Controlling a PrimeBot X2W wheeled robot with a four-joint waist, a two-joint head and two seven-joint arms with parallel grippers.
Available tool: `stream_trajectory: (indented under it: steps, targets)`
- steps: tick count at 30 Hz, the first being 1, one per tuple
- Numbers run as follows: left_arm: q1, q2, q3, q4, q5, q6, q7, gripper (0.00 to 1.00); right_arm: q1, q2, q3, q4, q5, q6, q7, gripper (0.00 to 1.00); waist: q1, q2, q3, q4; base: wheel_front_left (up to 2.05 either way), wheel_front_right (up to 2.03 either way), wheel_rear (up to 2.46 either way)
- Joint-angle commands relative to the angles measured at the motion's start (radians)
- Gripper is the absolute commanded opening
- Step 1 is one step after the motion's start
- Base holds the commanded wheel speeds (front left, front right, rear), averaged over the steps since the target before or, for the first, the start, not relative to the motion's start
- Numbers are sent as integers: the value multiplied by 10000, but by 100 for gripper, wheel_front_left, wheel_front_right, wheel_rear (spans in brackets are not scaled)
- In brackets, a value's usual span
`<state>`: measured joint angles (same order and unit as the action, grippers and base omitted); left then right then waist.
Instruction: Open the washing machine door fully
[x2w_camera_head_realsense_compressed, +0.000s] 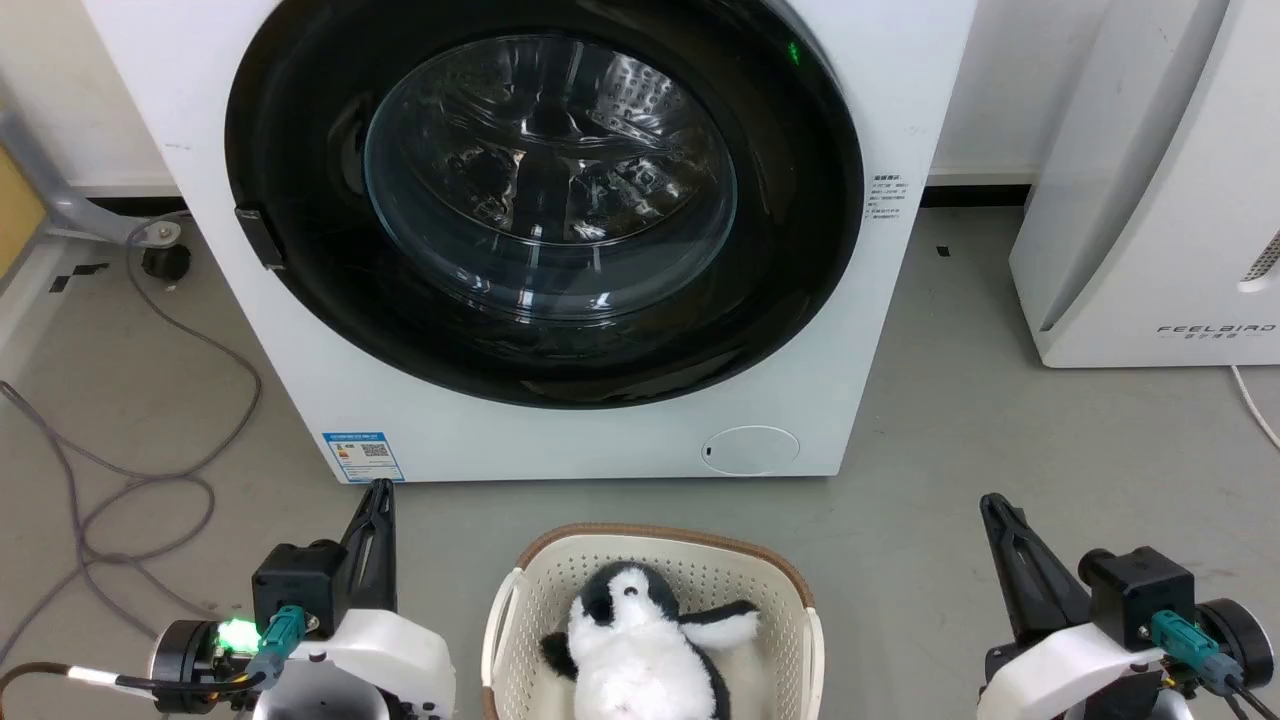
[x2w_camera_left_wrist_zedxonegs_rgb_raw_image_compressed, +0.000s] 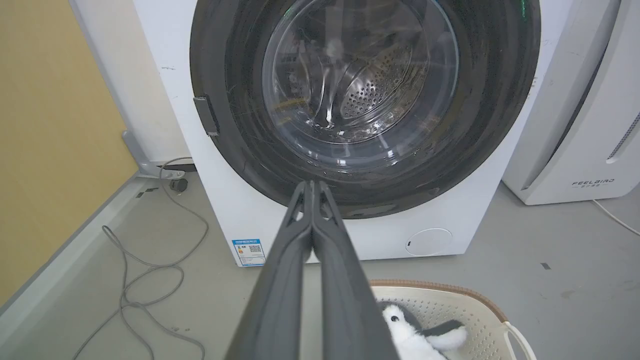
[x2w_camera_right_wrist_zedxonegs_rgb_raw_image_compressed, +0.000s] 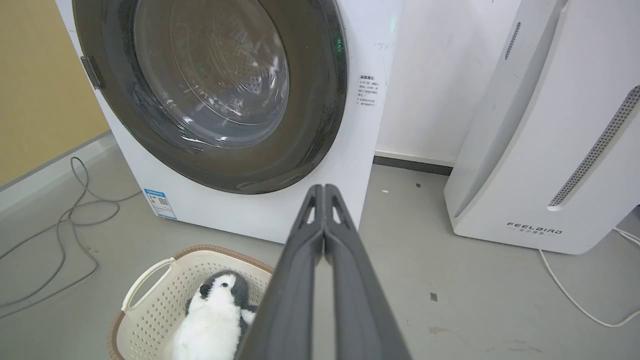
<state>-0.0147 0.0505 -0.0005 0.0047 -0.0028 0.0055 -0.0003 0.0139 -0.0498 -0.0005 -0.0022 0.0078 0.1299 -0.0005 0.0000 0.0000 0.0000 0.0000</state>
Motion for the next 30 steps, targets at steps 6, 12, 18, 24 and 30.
stream_trajectory:
  steps: [6,12,18,24,30]
  targets:
    - [-3,-2,-11,20,-9,18,-18,100,6,0,-14,-2,15,0,-20,100,0,0,2,0,0,0,0]
    - [-15,-2,-66,31,-47,116,-143,100,-5,0,-105,-70,209,0,-145,100,0,0,19,-2,0,0,0]
    - [-23,-2,-110,16,-83,191,-248,100,-25,0,-160,-161,508,1,-249,100,0,0,32,-2,0,0,0]
    - [-26,-2,-159,-1,-120,276,-373,100,-54,-1,-227,-261,899,1,-374,100,0,0,43,5,0,0,0]
    - [-17,-2,-206,-11,-155,368,-498,100,-60,-1,-236,-310,1263,2,-499,100,0,0,49,17,0,0,0]
